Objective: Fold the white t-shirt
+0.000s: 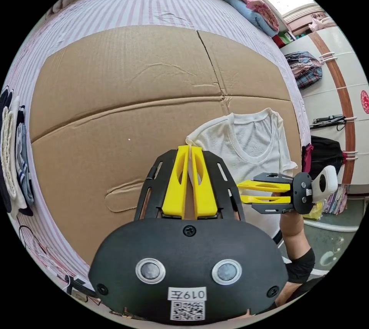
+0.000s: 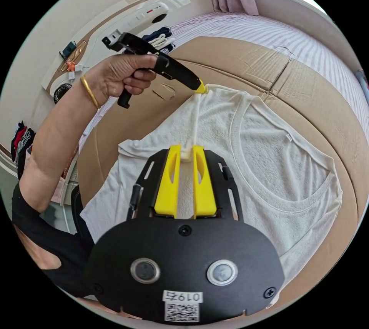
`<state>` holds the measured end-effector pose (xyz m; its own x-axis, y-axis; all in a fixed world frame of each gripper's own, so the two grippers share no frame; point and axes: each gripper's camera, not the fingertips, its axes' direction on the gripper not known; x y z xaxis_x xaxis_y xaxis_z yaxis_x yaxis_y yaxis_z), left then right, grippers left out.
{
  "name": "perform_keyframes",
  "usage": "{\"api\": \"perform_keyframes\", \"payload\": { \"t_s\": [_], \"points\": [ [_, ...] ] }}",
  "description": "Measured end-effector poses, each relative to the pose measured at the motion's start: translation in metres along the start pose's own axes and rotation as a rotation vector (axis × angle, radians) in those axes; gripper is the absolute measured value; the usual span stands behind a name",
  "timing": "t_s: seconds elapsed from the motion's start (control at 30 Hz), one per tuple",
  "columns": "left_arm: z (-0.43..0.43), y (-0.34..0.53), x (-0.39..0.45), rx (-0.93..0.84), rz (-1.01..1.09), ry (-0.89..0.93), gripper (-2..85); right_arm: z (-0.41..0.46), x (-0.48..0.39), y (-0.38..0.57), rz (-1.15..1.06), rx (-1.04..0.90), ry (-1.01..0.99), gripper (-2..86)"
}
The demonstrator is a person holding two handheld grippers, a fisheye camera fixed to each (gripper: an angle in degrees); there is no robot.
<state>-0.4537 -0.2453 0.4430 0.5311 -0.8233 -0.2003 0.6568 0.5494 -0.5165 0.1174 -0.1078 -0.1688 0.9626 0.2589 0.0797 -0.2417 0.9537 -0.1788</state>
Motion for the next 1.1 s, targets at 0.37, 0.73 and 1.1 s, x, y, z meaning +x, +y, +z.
{"api": "perform_keyframes", "payload": {
  "t_s": [0.37,0.73,1.1],
  "points": [
    [0.011,-0.05,0.079,-0.028,0.071,-0.32,0.9,-0.025,0.01,0.004,0.045,0.066,0.0,0.4],
    [0.013,-0.073,0.092,-0.05,0.037,-0.254,0.8,-0.045,0.036,0.003,0.108,0.098,-0.057,6.3],
    [0.008,-0.072,0.107,-0.075,0.042,-0.287,0.8,-0.049,0.071,-0.003,0.2,0.092,-0.167,7.1]
  ]
}}
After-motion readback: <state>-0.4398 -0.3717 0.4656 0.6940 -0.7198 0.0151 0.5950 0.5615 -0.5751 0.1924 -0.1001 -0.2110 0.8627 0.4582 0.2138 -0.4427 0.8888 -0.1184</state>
